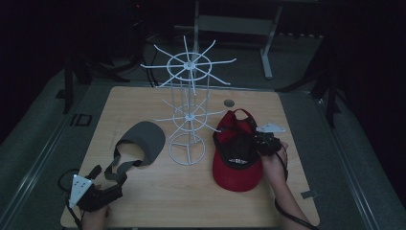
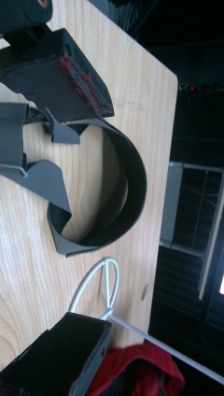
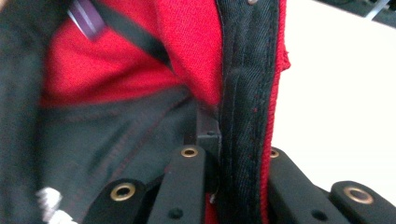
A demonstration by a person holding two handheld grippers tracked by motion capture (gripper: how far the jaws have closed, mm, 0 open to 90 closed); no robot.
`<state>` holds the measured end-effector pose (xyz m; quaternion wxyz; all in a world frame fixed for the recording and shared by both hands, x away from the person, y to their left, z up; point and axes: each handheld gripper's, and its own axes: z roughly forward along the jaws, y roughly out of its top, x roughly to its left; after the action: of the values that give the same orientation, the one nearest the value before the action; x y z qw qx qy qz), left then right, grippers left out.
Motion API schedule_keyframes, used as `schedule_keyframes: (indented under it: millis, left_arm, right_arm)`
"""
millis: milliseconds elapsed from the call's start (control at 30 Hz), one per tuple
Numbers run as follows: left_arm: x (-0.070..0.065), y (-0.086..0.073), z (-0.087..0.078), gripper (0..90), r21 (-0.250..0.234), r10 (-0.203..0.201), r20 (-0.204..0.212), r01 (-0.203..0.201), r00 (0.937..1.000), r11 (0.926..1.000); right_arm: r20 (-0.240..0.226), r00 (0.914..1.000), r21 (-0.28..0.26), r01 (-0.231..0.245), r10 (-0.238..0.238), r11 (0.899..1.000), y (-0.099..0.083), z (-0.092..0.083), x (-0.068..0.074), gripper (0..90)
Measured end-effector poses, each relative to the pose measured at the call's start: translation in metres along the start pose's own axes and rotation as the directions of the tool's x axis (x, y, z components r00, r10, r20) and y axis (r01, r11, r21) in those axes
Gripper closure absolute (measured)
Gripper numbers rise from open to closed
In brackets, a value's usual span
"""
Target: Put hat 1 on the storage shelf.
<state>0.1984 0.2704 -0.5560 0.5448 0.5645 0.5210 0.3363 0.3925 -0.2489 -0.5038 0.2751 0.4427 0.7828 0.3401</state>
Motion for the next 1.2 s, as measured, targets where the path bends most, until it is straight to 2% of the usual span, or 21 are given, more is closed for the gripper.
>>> schedule_keyframes:
  millis: [100,133,167,200,233,400,433,467,633,667,767,900,967,1000,1200]
  left_arm:
    - [0.000,0.000,0.001,1.7,0.006,0.003,0.000,-0.003,1.0000,1.0000]
    - [0.000,0.000,0.001,1.7,0.007,0.003,0.002,-0.003,1.0000,1.0000]
    - [0.000,0.000,0.001,1.7,0.009,0.004,0.004,-0.004,1.0000,1.0000]
    - [-0.001,0.000,0.001,1.7,0.012,0.007,0.001,-0.007,1.0000,0.9999]
    - [-0.001,0.000,0.001,1.7,0.016,0.007,0.005,-0.007,1.0000,0.9999]
    - [-0.003,0.001,0.002,1.7,0.031,0.015,0.014,-0.015,0.9998,0.9994]
    - [-0.005,0.001,0.002,1.7,0.040,0.014,0.014,-0.015,0.9998,0.9991]
    - [-0.005,0.001,0.002,1.7,0.040,0.014,0.014,-0.015,0.9998,0.9991]
    - [-0.010,0.005,0.000,1.7,0.058,0.061,0.041,-0.064,0.9973,0.9963]
    - [-0.012,0.005,0.001,1.7,0.065,0.072,0.033,-0.074,0.9968,0.9951]
    - [-0.017,0.007,0.001,1.7,0.082,0.082,0.062,-0.087,0.9947,0.9928]
    - [-0.027,0.014,0.001,1.7,0.086,0.095,0.119,-0.105,0.9884,0.9907]
    - [-0.037,0.023,0.001,1.8,0.084,0.100,0.165,-0.115,0.9812,0.9897]
    - [-0.037,0.023,0.001,2.5,0.084,0.100,0.165,-0.115,0.9812,0.9897]
    - [-0.061,0.044,-0.001,2.6,0.069,0.135,0.238,-0.156,0.9618,0.9854]
  right_arm:
    - [-0.002,0.9999,-0.023,-0.014,0.014,1.000,0.004,-0.008,0.000,87.0]
    - [-0.003,0.9995,-0.049,-0.033,0.033,0.998,0.009,-0.018,0.000,86.9]
    - [-0.003,0.9995,-0.049,-0.033,0.033,0.998,0.009,-0.018,0.000,86.9]
    - [-0.008,0.9986,-0.078,-0.053,0.053,0.996,0.014,-0.029,-0.001,86.9]
    - [-0.008,0.9986,-0.078,-0.053,0.053,0.996,0.014,-0.029,-0.001,86.9]
    - [0.000,0.9973,-0.148,-0.073,0.074,0.986,0.024,-0.054,-0.005,87.0]
    - [-0.003,0.9968,-0.171,-0.079,0.080,0.982,0.028,-0.065,-0.007,86.9]
    - [-0.003,0.9968,-0.171,-0.079,0.080,0.982,0.028,-0.065,-0.007,86.9]
    - [0.002,0.9975,-0.206,-0.069,0.071,0.976,0.033,-0.086,-0.007,86.9]
    - [0.003,0.9975,-0.210,-0.069,0.071,0.975,0.033,-0.090,-0.008,86.9]
    - [-0.006,0.9967,-0.225,-0.080,0.081,0.971,0.033,-0.101,-0.009,86.9]
    - [-0.011,0.9956,-0.245,-0.092,0.093,0.965,0.031,-0.115,-0.010,86.9]
    - [-0.022,0.9955,-0.263,-0.095,0.093,0.960,0.030,-0.124,-0.010,86.9]
    - [-0.023,0.9956,-0.267,-0.093,0.091,0.959,0.031,-0.127,-0.009,86.9]
    - [-0.024,0.9965,-0.283,-0.084,0.080,0.955,0.032,-0.140,-0.008,86.9]
